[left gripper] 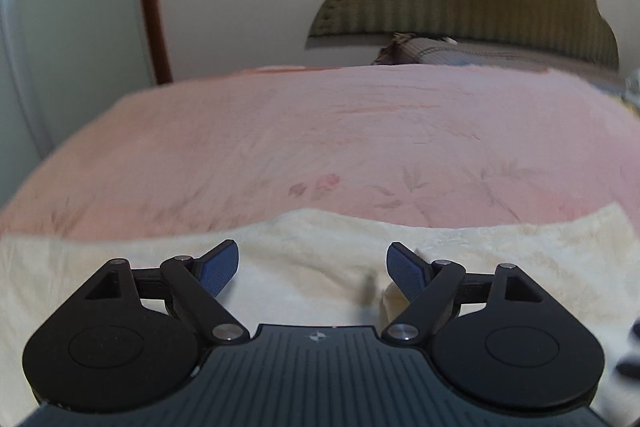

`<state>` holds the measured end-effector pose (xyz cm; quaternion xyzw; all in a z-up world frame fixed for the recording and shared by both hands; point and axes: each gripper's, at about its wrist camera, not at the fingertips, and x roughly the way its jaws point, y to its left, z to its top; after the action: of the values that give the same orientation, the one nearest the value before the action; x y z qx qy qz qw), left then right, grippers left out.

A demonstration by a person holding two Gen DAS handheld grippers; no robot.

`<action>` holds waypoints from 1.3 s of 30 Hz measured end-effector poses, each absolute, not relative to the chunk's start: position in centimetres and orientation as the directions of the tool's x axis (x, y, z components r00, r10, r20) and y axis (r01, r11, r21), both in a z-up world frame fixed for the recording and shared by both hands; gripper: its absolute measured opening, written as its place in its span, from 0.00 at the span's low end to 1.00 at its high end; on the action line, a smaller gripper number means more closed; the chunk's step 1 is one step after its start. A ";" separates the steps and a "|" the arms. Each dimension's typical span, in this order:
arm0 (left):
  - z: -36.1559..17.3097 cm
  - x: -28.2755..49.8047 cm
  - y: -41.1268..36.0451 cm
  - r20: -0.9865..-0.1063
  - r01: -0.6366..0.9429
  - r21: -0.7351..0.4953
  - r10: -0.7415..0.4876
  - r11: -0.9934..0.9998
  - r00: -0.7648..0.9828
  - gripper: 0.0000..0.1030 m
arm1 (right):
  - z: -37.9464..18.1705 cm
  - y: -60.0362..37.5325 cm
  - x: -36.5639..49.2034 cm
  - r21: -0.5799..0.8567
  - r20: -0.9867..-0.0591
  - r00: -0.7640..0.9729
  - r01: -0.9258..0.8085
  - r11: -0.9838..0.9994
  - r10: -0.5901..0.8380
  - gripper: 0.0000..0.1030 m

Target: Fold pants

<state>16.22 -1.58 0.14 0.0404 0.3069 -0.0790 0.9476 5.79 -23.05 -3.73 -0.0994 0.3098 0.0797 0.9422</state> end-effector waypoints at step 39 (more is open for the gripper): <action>-4.3 17.7 1.1 -0.527 0.065 -0.798 -0.746 0.600 0.407 0.02 | -2.9 -17.2 3.4 -0.191 -0.430 0.866 -0.363 0.912 0.255 0.07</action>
<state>17.72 1.09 -4.27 -0.3588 0.4741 -0.2674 0.7583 3.44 -17.23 -2.92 -0.1339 0.2024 0.1615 0.9566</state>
